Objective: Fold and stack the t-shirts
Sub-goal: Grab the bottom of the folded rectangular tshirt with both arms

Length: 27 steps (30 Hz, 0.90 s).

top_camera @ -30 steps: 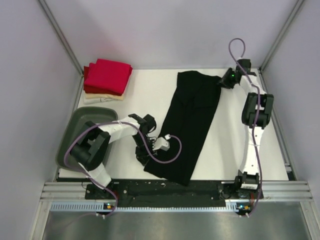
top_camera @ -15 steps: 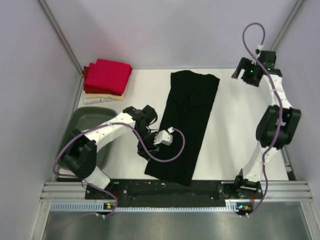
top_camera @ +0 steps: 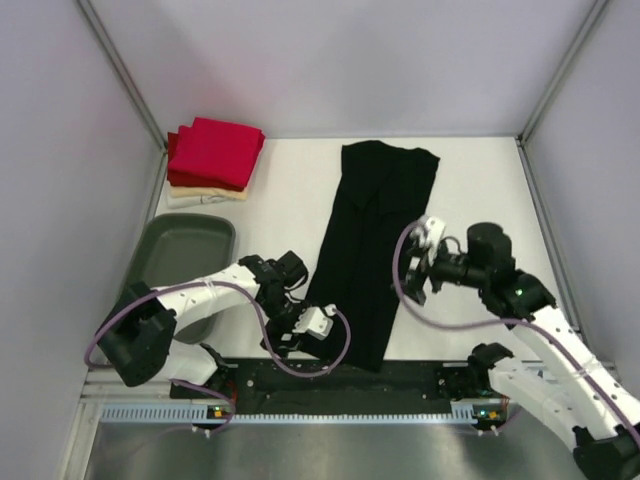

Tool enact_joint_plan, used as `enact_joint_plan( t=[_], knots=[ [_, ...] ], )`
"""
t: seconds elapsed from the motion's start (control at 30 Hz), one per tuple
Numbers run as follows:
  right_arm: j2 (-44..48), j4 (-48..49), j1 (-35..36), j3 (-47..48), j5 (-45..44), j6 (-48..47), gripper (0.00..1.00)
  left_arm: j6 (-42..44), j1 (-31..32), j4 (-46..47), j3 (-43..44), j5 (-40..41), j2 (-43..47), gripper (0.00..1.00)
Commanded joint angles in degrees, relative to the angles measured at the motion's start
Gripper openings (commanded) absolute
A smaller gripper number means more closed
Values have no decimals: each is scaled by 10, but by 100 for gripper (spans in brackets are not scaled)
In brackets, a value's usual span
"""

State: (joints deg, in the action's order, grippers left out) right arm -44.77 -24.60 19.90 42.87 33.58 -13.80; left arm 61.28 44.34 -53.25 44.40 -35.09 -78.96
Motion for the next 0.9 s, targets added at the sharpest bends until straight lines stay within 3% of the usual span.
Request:
enact_joint_plan(
  t=[0.0, 0.17, 0.23, 0.4, 0.5, 0.6, 0.67, 0.73, 0.87],
  knots=[
    [28, -141, 194, -14, -86, -176, 87, 10, 29, 104, -26, 37, 13, 83],
    [-7, -198, 432, -67, -151, -262, 87, -33, 55, 160, -52, 108, 0, 74],
    [-20, -178, 472, -89, -145, -291, 86, -43, 60, 156, -52, 118, -6, 61],
    [-68, -23, 554, -155, -226, -343, 82, -68, 71, 147, -55, 122, -14, 24],
    [-105, 32, 555, -163, -226, -351, 81, -80, 73, 134, -52, 117, -16, 8],
    [-130, 67, 563, -174, -213, -352, 77, -92, 74, 129, -54, 111, -11, 0],
    [-141, 84, 572, -183, -214, -351, 72, -97, 74, 124, -52, 101, -10, 0],
    [-155, 96, 574, -192, -212, -352, 61, -100, 75, 116, -49, 88, -9, 0],
    [-172, 88, 576, -192, -209, -354, 23, -106, 75, 100, -43, 84, -10, 0]
  ],
)
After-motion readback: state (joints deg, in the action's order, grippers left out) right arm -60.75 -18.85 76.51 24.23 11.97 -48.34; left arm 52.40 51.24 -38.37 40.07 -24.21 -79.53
